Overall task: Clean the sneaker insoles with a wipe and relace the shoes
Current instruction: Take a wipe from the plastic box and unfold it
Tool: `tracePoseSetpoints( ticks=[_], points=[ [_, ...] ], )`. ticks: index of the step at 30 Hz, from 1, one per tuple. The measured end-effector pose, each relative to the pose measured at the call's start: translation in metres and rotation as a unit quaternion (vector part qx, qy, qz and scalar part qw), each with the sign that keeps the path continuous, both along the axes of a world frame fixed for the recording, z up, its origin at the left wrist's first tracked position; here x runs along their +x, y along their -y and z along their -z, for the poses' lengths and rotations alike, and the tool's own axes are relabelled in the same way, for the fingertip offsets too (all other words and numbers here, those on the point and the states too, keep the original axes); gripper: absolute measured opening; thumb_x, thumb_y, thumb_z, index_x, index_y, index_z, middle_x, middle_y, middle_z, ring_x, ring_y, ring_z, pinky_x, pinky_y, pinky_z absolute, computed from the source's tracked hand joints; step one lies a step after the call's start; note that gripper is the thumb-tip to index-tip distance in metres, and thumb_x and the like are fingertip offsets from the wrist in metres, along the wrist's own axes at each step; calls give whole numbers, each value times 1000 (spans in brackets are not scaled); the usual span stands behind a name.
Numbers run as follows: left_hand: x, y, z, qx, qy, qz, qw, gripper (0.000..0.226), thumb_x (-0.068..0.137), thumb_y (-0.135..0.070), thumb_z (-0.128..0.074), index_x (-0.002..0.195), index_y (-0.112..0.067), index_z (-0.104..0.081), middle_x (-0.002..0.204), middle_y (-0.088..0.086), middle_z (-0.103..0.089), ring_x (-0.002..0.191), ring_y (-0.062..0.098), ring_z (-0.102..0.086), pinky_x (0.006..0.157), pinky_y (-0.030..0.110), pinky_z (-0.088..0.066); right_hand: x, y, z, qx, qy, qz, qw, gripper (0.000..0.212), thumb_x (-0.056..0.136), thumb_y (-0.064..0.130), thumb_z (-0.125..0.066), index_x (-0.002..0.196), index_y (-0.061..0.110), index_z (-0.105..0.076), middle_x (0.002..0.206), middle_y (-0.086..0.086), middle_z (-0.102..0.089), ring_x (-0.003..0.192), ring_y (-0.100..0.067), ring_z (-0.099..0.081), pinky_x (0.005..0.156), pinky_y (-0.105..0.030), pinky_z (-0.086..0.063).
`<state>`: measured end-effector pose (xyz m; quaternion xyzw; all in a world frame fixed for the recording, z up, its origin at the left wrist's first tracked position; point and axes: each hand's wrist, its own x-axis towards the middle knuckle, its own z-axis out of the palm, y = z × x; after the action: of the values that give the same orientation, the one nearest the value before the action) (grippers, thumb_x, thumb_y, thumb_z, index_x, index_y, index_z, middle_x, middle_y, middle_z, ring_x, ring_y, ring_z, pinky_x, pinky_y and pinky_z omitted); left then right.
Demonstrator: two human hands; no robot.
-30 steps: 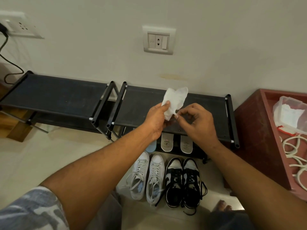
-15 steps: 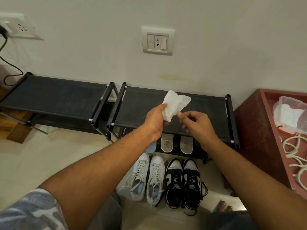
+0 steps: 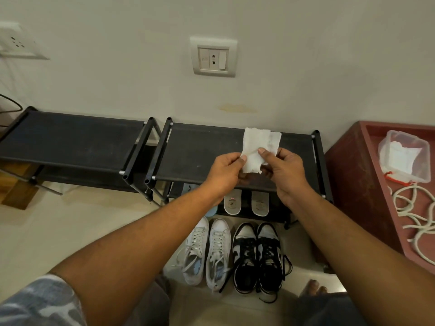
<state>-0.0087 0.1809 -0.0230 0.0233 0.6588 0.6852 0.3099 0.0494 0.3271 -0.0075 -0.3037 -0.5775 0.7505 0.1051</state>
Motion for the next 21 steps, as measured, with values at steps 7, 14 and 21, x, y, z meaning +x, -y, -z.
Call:
tracePoseSetpoints(
  ticks=[7, 14, 21],
  points=[
    [-3, 4, -7, 23, 20, -17, 999, 31, 107, -32, -64, 119, -4, -72, 101, 11, -80, 86, 20, -78, 74, 33, -64, 2, -4, 3, 38, -21, -35, 998, 27, 92, 10, -77, 119, 13, -73, 105, -4, -80, 90, -22, -76, 62, -24, -56],
    [-5, 7, -1, 39, 53, -1, 998, 23, 106, -11, -63, 126, -1, -70, 115, 17, -79, 103, 28, -78, 82, 39, -65, 2, -4, 4, 158, -76, -81, 981, 23, 94, 1, -73, 105, 20, -78, 96, -3, -80, 80, -17, -71, 70, -30, -60],
    [-8, 10, -10, 88, 154, 10, 984, 53, 111, -48, -47, 123, -2, -71, 108, 20, -78, 97, 33, -77, 85, 41, -64, 3, -12, 9, 301, -96, -133, 939, 34, 83, -17, -70, 90, 13, -83, 115, 2, -75, 110, -10, -69, 92, -26, -58]
  ],
)
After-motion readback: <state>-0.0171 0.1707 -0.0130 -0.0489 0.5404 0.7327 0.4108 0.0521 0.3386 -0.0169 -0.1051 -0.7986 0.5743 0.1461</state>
